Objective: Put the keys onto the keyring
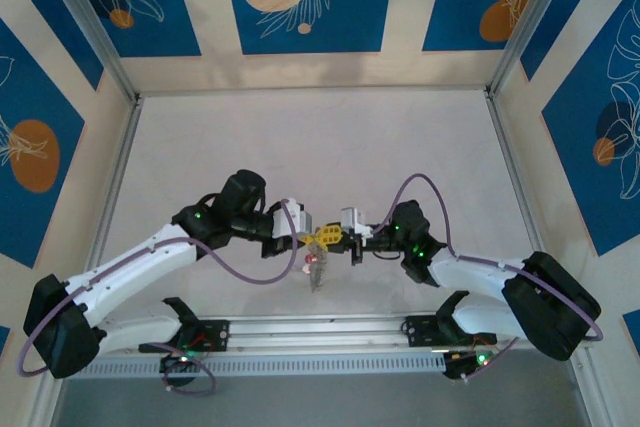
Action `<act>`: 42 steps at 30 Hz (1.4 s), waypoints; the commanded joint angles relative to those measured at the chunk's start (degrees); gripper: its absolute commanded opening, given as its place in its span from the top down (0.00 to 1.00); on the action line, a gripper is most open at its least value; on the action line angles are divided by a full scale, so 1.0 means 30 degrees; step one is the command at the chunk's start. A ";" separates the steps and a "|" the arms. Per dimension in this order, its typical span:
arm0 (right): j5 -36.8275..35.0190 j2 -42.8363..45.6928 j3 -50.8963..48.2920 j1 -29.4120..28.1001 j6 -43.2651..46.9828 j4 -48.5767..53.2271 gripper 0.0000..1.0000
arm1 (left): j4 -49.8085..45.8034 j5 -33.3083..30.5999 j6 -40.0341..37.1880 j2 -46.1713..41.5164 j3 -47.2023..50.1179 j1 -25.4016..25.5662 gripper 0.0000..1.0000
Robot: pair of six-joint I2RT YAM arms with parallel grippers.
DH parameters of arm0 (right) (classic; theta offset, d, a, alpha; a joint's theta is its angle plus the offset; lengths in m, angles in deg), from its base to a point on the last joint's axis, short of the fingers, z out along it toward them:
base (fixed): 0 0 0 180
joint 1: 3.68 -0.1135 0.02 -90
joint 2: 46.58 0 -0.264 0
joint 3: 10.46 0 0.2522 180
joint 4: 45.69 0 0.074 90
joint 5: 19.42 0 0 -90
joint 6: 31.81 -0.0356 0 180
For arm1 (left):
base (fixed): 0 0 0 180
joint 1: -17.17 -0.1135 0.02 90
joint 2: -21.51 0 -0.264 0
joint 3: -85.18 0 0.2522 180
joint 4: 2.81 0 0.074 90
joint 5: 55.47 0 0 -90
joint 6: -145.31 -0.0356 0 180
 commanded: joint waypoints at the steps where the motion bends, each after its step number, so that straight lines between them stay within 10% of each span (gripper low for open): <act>1: -0.0592 0.0673 0.0562 -0.0375 0.1165 0.0513 0.89 | -0.1038 -0.1046 -0.0149 -0.0301 -0.1169 -0.0038 1.00; 13: -0.2474 0.0702 0.1577 -0.0269 0.1809 0.3823 0.69 | -0.6792 -0.7903 -0.2559 0.1020 -0.4540 0.2439 1.00; 42: 0.0042 -0.1122 0.2758 -0.0378 0.0925 0.3874 0.87 | -0.8352 -0.6746 -0.2482 0.2798 -0.6320 0.3071 1.00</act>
